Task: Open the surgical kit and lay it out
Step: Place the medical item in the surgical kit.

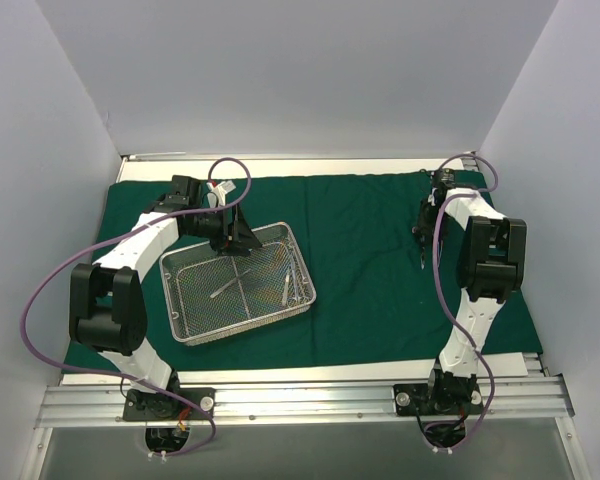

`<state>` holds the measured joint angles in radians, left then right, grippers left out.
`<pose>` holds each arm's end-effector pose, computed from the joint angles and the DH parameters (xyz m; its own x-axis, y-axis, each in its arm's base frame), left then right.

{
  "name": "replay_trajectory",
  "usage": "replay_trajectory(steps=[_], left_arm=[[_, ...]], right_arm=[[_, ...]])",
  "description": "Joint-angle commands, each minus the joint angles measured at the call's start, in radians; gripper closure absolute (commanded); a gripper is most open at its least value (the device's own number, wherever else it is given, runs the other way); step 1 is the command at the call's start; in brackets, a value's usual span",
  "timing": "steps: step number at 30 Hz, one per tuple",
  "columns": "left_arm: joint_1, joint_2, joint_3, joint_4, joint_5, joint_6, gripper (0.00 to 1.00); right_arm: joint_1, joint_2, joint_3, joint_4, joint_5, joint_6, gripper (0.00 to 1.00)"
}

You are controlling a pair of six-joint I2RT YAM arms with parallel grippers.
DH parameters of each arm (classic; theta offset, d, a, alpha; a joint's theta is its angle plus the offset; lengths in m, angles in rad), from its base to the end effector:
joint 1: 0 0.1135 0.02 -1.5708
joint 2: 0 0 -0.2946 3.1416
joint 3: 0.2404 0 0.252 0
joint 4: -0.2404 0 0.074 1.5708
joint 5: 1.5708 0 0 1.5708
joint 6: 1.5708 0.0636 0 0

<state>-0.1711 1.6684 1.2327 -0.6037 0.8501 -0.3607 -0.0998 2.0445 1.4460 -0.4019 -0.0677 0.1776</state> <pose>0.3414 -0.1075 0.2578 -0.9669 -0.0693 -0.2455 0.1564 0.5996 -0.7849 0.4627 -0.0420 0.1716 -0.8132 0.2586 -0.5214 0.2100 0.9659 0.1514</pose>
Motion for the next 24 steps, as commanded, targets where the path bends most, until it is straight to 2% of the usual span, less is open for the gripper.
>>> replay_trajectory(steps=[1, 16, 24], left_arm=[[-0.005, 0.005, 0.051, -0.004, 0.033, 0.019, 0.34], [-0.008, 0.007, 0.045, -0.005, 0.037, 0.022, 0.34], [-0.008, 0.007, 0.045, -0.005, 0.043, 0.020, 0.34]], right_arm=[[-0.017, -0.010, 0.001, -0.032, 0.008, -0.007, 0.74], [-0.031, -0.043, -0.087, -0.014, -0.018, -0.010, 0.77], [-0.049, -0.033, -0.073, -0.008, -0.060, -0.010, 0.84]])
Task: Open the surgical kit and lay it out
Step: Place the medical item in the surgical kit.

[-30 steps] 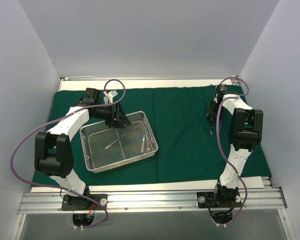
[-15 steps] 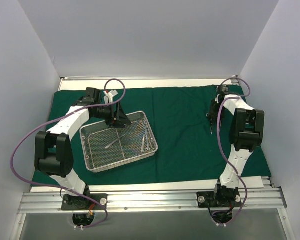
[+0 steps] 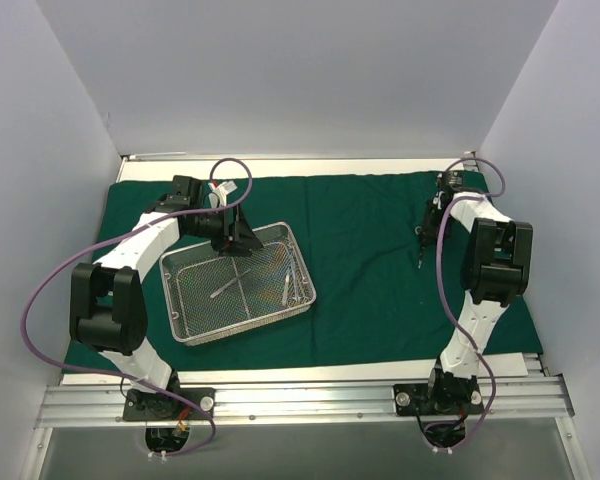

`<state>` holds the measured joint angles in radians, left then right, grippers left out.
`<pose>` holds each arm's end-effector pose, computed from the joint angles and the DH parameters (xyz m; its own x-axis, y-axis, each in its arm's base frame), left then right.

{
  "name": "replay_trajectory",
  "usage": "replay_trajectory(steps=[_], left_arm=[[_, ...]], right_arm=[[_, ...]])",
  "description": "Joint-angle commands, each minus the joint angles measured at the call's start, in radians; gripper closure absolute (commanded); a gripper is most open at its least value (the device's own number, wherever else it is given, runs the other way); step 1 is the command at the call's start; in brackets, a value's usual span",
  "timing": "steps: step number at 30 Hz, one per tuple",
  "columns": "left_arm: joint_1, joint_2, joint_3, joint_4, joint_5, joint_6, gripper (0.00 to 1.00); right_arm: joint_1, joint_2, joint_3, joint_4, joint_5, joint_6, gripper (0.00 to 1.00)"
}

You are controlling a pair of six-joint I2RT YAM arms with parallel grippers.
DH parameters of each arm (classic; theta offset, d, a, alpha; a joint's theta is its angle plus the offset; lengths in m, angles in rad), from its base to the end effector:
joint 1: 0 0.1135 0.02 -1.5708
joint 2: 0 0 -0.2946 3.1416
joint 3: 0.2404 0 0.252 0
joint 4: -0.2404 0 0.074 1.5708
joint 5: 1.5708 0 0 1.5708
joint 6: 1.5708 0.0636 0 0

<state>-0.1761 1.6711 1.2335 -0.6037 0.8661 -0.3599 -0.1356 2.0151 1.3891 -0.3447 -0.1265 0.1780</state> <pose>0.3408 -0.1099 0.2578 -0.9687 -0.0594 -0.2412 0.1615 0.5871 -0.7933 0.4544 -0.0539 0.1716 -0.7935 0.2856 -0.5374 0.2073 0.9571 0.2025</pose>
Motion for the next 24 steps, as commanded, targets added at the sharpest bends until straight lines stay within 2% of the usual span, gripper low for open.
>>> replay_trajectory(steps=[1, 3, 8, 20, 24], left_arm=[[-0.003, 0.004, 0.044, -0.005, 0.027, 0.019, 0.34], [-0.005, 0.004, 0.043, -0.008, 0.027, 0.019, 0.34], [-0.005, 0.003, 0.037, -0.007, 0.027, 0.022, 0.34], [-0.005, 0.010, 0.037, 0.004, 0.034, 0.022, 0.34], [-0.005, 0.010, 0.037, 0.005, 0.037, 0.024, 0.34]], right_arm=[[-0.015, -0.006, -0.004, -0.066, -0.008, -0.008, 0.83], [-0.013, -0.013, 0.010, -0.077, -0.012, -0.002, 0.76], [-0.015, -0.062, 0.037, -0.109, -0.001, 0.006, 0.70], [-0.013, -0.111, 0.024, -0.155, 0.047, -0.031, 0.73], [-0.018, -0.102, 0.045, -0.174, 0.157, -0.018, 0.75]])
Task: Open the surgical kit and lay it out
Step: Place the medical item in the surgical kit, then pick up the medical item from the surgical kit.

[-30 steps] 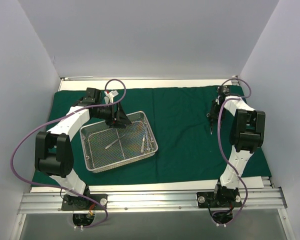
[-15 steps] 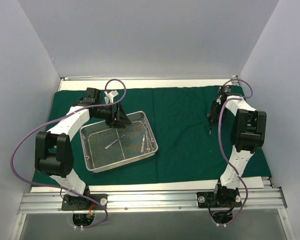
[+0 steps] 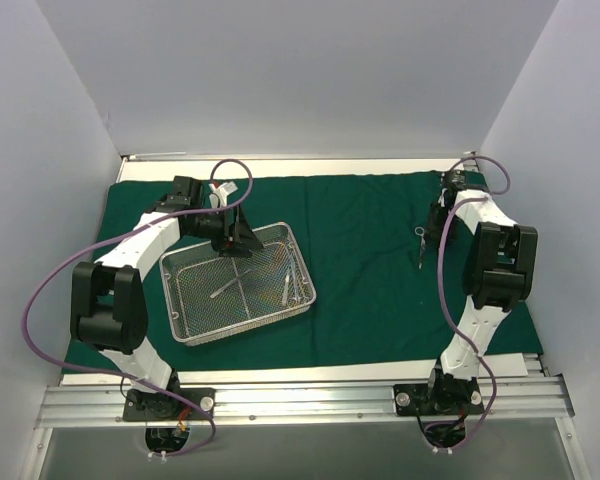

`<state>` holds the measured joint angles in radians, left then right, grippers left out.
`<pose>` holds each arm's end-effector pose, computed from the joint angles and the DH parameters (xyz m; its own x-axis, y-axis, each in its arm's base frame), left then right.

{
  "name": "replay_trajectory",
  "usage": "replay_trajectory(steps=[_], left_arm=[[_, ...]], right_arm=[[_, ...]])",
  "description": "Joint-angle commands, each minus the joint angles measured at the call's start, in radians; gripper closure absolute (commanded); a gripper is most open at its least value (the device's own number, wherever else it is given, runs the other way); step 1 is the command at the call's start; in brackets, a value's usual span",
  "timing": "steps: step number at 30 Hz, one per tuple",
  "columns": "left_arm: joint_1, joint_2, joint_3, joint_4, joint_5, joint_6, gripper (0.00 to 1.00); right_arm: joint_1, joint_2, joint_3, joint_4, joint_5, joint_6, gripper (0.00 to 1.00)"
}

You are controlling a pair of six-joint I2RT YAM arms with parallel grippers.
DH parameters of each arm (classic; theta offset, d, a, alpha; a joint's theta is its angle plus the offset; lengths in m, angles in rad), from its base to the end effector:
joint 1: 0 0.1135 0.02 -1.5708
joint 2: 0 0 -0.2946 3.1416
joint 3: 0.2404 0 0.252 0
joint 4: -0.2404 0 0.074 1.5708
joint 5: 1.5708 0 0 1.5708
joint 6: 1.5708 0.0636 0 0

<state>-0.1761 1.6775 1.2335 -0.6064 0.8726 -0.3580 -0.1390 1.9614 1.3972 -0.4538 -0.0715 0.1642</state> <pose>0.3413 -0.1102 0.2558 -0.9709 -0.0560 -0.2328 0.1574 0.5835 -0.7967 0.4396 -0.0569 0.1888 -0.8150 0.2787 -0.5081 0.2375 0.9604 0.1458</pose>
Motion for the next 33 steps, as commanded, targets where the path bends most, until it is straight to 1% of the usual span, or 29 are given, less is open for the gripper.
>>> replay_trajectory(steps=[1, 6, 9, 24, 27, 28, 30, 31, 33], left_arm=[[-0.005, 0.004, 0.035, 0.011, 0.032, 0.021, 0.34], [-0.005, 0.005, 0.035, 0.010, 0.034, 0.027, 0.34], [-0.005, -0.001, 0.034, 0.008, 0.031, 0.028, 0.34], [-0.003, -0.001, 0.043, -0.003, 0.029, 0.030, 0.34], [-0.003, 0.002, 0.043, -0.010, 0.029, 0.033, 0.34], [-0.003, 0.004, 0.043, -0.012, 0.029, 0.034, 0.34], [-0.003, 0.004, 0.046, -0.013, 0.029, 0.037, 0.34], [-0.003, 0.005, 0.046, -0.015, 0.029, 0.037, 0.34], [-0.003, 0.007, 0.047, -0.016, 0.031, 0.040, 0.34]], right_arm=[[-0.017, -0.044, 0.055, -0.071, 0.133, 0.001, 0.75], [-0.017, 0.017, 0.115, -0.112, 0.193, 0.026, 0.75], [-0.019, 0.045, 0.135, -0.120, 0.203, 0.026, 0.74], [-0.022, 0.116, 0.105, -0.089, 0.177, 0.032, 0.75], [-0.022, 0.117, 0.098, -0.089, 0.176, 0.035, 0.78], [-0.025, 0.117, 0.098, -0.091, 0.176, 0.037, 0.81], [-0.025, 0.114, 0.100, -0.095, 0.174, 0.047, 0.84], [-0.027, 0.110, 0.103, -0.098, 0.171, 0.051, 0.90], [-0.025, 0.106, 0.111, -0.106, 0.165, 0.067, 0.93]])
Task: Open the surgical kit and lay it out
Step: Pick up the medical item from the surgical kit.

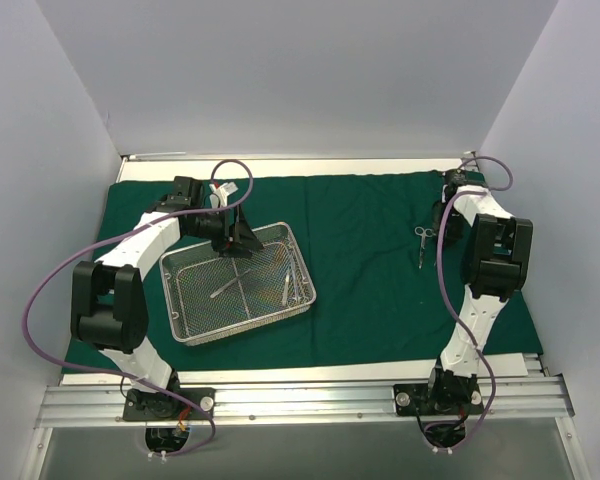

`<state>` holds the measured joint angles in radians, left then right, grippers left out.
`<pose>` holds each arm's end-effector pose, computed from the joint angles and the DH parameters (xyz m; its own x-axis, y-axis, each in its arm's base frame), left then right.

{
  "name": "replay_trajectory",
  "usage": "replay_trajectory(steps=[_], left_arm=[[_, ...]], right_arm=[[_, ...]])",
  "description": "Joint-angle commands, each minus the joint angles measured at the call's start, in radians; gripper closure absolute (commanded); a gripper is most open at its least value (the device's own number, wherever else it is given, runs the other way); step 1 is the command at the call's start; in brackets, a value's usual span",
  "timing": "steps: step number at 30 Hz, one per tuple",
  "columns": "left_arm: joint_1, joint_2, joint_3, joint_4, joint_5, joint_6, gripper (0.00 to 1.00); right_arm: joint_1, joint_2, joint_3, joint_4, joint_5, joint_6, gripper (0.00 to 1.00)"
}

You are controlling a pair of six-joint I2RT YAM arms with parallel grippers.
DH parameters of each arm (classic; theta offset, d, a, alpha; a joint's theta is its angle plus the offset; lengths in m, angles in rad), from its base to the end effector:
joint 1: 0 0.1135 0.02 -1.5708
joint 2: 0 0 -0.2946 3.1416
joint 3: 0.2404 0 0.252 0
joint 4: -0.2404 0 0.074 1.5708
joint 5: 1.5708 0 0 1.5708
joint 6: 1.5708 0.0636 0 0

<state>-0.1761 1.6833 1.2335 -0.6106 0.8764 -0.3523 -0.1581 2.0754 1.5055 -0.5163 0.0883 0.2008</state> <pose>0.3415 -0.1104 0.2538 -0.9725 -0.0512 -0.2272 0.1557 0.5823 -0.7979 0.4582 -0.0787 0.1683 -0.8169 0.3314 -0.4721 0.3677 0.9298 0.0164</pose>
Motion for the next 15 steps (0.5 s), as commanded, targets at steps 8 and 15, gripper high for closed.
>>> replay_trajectory(steps=[8, 15], left_arm=[[-0.005, -0.011, 0.041, -0.006, 0.029, 0.029, 0.34], [-0.006, -0.033, 0.024, 0.000, 0.006, 0.015, 0.34]], right_arm=[[-0.009, -0.040, 0.090, -0.151, 0.002, 0.136, 1.00], [-0.011, -0.077, 0.214, -0.274, -0.064, 0.455, 1.00]])
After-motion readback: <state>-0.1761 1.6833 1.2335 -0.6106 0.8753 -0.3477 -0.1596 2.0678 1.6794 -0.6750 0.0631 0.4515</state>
